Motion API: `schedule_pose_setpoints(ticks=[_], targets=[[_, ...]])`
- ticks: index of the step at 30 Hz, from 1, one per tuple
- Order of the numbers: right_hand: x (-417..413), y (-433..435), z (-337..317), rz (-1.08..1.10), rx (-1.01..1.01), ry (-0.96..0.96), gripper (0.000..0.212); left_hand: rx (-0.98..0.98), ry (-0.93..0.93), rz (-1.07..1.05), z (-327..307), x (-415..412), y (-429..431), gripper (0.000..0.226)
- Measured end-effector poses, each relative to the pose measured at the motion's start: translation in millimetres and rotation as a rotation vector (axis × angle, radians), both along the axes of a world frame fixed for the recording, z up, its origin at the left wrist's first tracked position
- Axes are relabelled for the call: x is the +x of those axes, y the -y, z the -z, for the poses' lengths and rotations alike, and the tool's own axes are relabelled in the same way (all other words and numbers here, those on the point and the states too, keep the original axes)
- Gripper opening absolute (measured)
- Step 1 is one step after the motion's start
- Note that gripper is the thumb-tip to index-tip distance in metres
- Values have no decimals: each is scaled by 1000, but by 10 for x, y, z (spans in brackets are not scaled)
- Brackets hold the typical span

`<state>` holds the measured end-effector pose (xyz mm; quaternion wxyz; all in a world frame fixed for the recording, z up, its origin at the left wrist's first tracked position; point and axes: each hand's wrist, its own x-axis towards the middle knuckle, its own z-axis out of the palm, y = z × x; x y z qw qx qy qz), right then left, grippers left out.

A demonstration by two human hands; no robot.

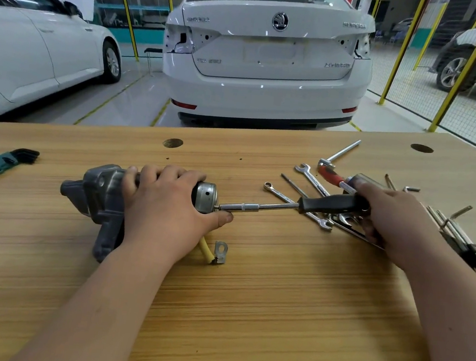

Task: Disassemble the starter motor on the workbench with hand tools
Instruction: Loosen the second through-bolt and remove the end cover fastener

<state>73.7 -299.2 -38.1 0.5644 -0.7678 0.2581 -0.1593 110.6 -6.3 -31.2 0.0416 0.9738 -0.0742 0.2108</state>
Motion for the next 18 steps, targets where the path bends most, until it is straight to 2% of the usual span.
schedule_pose_setpoints(ticks=[2, 6, 10, 18], targets=[[-1, -20, 13, -1, -13, 12, 32, -2, 0, 3, 1, -3, -3, 89], [9, -58, 18, -24, 109, 53, 11, 16, -1, 14, -8, -23, -17, 98], [29, -53, -5, -73, 303, 61, 36, 8, 11, 12, -11, -32, -11, 98], [29, -13, -17, -86, 447, 128, 47, 11, 20, 16, 0, -28, -14, 95]])
